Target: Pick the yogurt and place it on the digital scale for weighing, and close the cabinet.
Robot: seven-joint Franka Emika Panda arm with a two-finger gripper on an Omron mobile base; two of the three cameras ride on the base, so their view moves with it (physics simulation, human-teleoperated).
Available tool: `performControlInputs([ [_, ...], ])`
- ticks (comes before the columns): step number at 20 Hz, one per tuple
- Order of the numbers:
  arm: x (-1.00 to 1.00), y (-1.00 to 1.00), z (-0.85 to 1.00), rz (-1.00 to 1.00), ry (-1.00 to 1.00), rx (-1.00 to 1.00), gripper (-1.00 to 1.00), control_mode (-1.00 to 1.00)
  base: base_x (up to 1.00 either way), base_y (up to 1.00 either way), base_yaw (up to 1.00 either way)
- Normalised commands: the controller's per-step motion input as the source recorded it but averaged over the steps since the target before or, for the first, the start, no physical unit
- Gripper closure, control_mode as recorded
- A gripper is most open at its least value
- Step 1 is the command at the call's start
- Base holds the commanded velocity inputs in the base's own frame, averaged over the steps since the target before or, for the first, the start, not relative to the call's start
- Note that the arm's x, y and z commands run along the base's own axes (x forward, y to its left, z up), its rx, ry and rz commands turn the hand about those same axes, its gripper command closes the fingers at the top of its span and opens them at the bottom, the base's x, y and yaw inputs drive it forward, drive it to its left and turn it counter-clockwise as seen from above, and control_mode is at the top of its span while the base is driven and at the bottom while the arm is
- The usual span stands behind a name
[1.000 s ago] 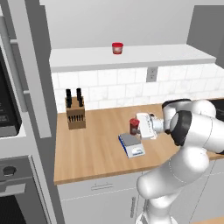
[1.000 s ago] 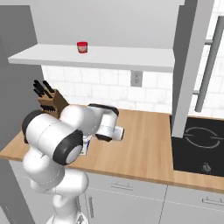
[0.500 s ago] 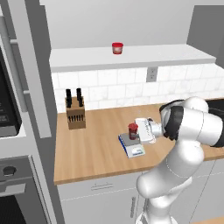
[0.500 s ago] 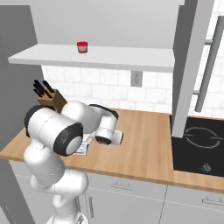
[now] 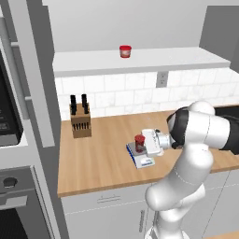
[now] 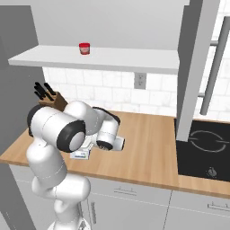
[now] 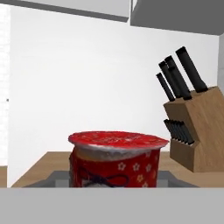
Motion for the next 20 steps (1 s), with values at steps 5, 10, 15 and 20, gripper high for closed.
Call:
performControlInputs([
  [5, 0.03, 0.0, -0.09, 0.0, -0.01, 0.0, 1.0, -1.0, 0.0, 0.0, 0.0],
  [10, 0.0, 0.0, 0.0, 0.0, -0.03, 0.0, 1.0, -1.0, 0.0, 0.0, 0.0],
  [15, 0.0, 0.0, 0.0, 0.0, -0.05, 0.0, -1.0, -1.0, 0.0, 0.0, 0.0],
  [20, 0.0, 0.0, 0.09, 0.0, 0.0, 0.0, -1.0, -1.0, 0.0, 0.0, 0.0],
])
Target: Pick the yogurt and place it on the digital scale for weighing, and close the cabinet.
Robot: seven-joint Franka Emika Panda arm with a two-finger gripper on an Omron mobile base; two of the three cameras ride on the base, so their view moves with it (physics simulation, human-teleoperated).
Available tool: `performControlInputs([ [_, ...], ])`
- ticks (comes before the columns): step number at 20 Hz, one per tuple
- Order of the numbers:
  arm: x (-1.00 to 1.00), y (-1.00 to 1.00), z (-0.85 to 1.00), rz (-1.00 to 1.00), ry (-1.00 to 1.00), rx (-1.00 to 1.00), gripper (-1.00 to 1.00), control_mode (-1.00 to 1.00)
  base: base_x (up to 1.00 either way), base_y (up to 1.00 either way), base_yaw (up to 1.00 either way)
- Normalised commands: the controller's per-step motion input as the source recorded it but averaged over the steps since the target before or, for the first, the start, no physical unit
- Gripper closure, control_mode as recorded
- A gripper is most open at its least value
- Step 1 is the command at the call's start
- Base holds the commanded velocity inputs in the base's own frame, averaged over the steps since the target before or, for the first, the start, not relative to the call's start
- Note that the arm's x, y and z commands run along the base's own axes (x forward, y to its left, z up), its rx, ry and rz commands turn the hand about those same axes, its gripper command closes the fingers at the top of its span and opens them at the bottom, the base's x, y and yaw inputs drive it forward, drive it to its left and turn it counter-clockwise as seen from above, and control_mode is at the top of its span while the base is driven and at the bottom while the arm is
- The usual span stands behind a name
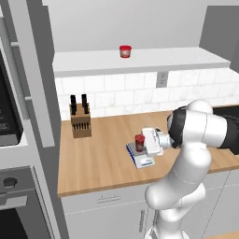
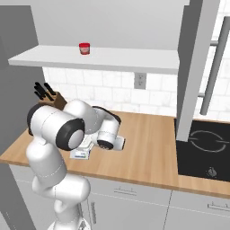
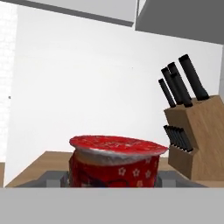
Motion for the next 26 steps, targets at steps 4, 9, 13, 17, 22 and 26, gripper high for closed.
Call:
performControlInputs([
  [4, 0.0, -0.06, 0.16, 0.0, 0.0, 0.0, -1.0, -1.0, 0.0, 0.0, 0.0],
  [9, -0.1, -0.41, 0.05, 0.0, 0.0, 0.02, -1.0, -1.0, 0.0, 0.0, 0.0],
  [13, -0.29, -0.17, 0.07, 0.0, -0.05, 0.0, -1.0, -1.0, 0.0, 0.0, 0.0],
  [17, -0.34, -0.57, 0.04, 0.0, -0.08, 0.03, -1.0, -1.0, 0.0, 0.0, 0.0],
  [22, -0.8, -0.58, 0.57, 0.0, -0.56, 0.09, -1.0, -1.0, 0.0, 0.0, 0.0],
  [26, -0.75, -0.61, 0.78, 0.0, -0.67, 0.11, -1.0, -1.0, 0.0, 0.0, 0.0],
])
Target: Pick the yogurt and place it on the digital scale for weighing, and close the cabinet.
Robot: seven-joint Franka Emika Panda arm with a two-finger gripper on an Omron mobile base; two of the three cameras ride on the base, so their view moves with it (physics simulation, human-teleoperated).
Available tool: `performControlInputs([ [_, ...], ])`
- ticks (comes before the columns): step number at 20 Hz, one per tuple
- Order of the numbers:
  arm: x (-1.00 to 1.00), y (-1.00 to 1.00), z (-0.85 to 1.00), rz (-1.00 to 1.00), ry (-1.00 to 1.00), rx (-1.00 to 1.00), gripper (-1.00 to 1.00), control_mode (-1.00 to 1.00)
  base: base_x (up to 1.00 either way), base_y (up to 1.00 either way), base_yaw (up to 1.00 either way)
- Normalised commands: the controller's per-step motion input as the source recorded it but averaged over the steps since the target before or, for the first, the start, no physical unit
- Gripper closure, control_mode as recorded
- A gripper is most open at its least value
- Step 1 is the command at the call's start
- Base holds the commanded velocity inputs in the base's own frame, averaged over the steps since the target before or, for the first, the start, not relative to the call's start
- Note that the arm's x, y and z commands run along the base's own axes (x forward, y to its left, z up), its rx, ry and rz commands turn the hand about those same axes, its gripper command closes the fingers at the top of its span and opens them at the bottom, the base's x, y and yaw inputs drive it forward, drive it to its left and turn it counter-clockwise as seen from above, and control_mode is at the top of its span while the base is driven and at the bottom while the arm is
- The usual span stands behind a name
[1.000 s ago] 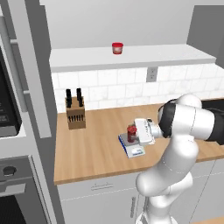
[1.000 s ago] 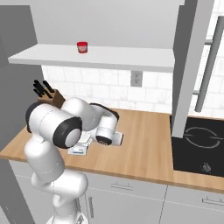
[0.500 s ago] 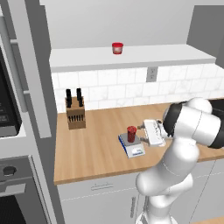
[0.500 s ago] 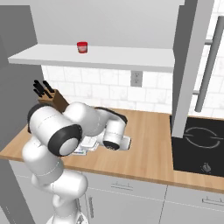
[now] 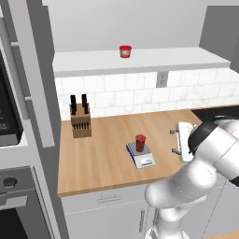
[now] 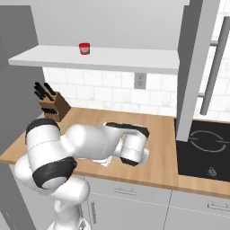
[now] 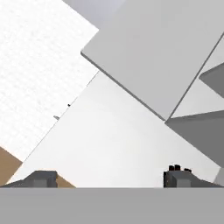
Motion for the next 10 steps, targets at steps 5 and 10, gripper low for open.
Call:
performControlInputs([
  [5, -0.53, -0.64, 1.0, -0.01, -0.5, 0.14, -1.0, -1.0, 0.0, 0.0, 0.0],
  [10, -0.33, -0.61, 0.84, -0.12, -0.34, 0.22, -1.0, -1.0, 0.0, 0.0, 0.0],
])
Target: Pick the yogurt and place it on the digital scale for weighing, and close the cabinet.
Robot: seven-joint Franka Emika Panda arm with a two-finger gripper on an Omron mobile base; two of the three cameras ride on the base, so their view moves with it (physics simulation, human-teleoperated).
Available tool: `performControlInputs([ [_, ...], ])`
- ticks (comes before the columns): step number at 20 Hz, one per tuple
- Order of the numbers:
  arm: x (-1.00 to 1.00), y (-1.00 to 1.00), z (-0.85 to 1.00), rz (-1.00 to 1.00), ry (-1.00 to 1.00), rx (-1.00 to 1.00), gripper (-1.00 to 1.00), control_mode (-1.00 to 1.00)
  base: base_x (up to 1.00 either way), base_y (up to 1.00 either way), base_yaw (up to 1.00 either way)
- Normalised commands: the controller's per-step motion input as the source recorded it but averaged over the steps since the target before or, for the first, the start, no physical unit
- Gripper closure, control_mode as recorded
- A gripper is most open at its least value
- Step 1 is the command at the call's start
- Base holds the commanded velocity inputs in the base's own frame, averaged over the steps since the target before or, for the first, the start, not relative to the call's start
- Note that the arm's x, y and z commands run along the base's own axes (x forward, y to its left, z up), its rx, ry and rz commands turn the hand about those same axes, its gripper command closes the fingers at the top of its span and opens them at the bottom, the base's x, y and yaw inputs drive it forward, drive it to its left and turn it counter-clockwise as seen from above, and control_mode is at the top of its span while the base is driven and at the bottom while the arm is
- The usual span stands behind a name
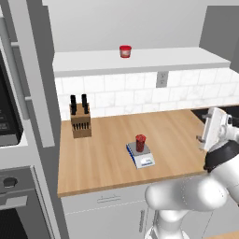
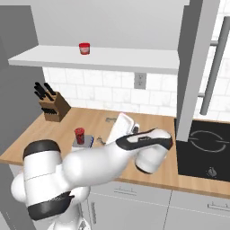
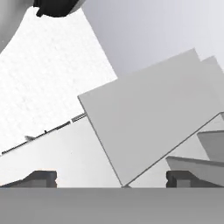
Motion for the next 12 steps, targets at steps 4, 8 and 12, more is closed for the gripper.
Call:
performControlInputs([
  [4, -0.03, -0.36, 0.63, -0.21, -0.42, 0.28, -1.0, -1.0, 0.0, 0.0, 0.0],
  [8, -0.04, -0.22, 0.35, -0.25, -0.35, 0.15, -1.0, -1.0, 0.0, 0.0, 0.0],
  [12, -0.01, -0.41, 0.01, -0.25, -0.01, 0.08, -1.0, -1.0, 0.0, 0.0, 0.0],
])
